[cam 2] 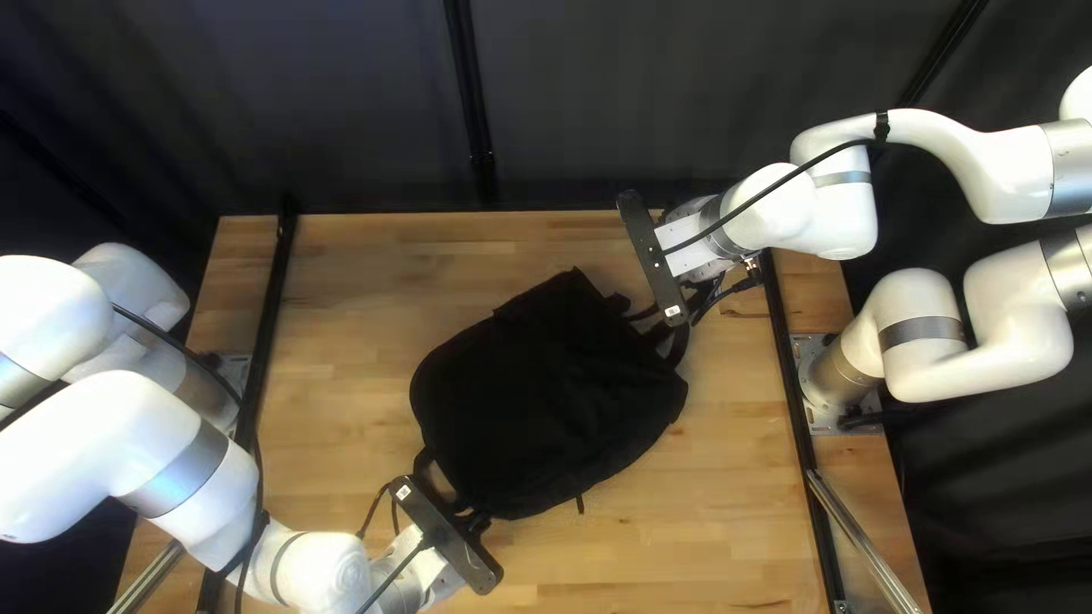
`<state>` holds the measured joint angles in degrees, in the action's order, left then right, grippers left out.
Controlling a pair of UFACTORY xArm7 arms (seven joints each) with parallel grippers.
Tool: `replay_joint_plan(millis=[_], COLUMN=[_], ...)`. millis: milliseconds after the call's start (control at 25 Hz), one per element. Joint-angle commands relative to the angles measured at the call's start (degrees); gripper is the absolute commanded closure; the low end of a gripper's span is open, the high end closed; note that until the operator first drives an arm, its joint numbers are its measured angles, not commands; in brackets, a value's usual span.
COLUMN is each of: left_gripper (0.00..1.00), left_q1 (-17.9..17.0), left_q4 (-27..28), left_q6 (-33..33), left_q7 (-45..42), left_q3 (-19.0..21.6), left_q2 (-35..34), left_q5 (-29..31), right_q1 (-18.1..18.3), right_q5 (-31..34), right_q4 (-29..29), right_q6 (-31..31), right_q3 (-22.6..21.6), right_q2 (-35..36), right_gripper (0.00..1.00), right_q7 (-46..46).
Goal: Remove a lunch box from a kids backpack
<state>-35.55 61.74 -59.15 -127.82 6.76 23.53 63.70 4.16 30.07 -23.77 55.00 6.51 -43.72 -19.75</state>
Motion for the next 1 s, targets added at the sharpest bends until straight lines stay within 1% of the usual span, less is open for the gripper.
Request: replay_joint_plan(millis=[40, 120, 160, 240, 280, 320, 480, 560, 640, 760, 880, 1000], left_gripper=[1.0, 1.0, 1.0, 1.0, 1.0, 1.0, 1.0, 1.0, 1.0, 1.0, 1.0, 1.0], left_q1=[0.3, 0.4, 0.4, 0.3, 0.3, 0.3, 0.1, 0.1, 0.2, 0.3, 0.5, 0.5], left_q4=[-0.2, -0.4, -0.5, -1.2, -1.3, -1.5, -2.0, -2.7, -3.8, -4.5, -5.0, -5.3], left_q6=[-0.2, -0.5, -0.5, -0.8, -0.8, -0.8, -1.0, -0.8, -0.3, 0.0, 0.3, 0.4], left_q7=[1.9, 2.9, 3.2, 3.6, 3.6, 3.6, 3.6, 3.2, 2.4, 2.0, 2.0, 2.3], left_q3=[0.1, 0.2, 0.2, 0.3, 0.3, 0.3, 0.4, 0.3, 0.1, -0.1, -0.3, -0.3], left_q2=[-1.1, -1.9, -2.0, -2.8, -2.9, -3.0, -3.2, -3.5, -3.8, -4.1, -4.5, -4.9], left_q5=[-0.3, -0.6, -0.6, -0.6, -0.6, -0.5, -0.5, -0.1, 0.6, 1.3, 2.1, 2.7], right_q1=[0.0, -0.5, -1.1, -3.7, -4.6, -6.1, -9.6, -12.0, -13.6, -15.0, -15.6, -15.0], right_q5=[0.0, 0.1, -0.9, -3.6, -4.4, -5.9, -9.3, -11.4, -12.5, -13.2, -12.9, -10.7], right_q4=[0.0, 0.0, -1.4, -3.2, -3.3, -3.1, -1.5, -0.5, 0.2, 1.0, 0.1, -4.4], right_q6=[0.0, -0.1, -0.2, -0.1, -0.1, -0.3, -0.3, -0.3, -2.0, -5.7, -8.9, -12.5], right_q3=[0.0, -0.8, -0.9, -3.1, -3.9, -5.5, -8.6, -11.4, -13.8, -16.5, -19.0, -22.0], right_q2=[0.0, 0.5, 2.4, 5.4, 5.8, 6.0, 4.5, 3.5, 4.6, 6.8, 10.4, 18.4], right_gripper=[0.0, 0.0, 0.0, 0.0, 0.0, 0.0, 0.0, 0.0, 0.0, 0.0, 0.0, 0.0], right_q7=[0.0, 0.3, 0.6, 3.1, 3.9, 5.3, 8.2, 11.2, 14.0, 17.5, 20.6, 23.3])
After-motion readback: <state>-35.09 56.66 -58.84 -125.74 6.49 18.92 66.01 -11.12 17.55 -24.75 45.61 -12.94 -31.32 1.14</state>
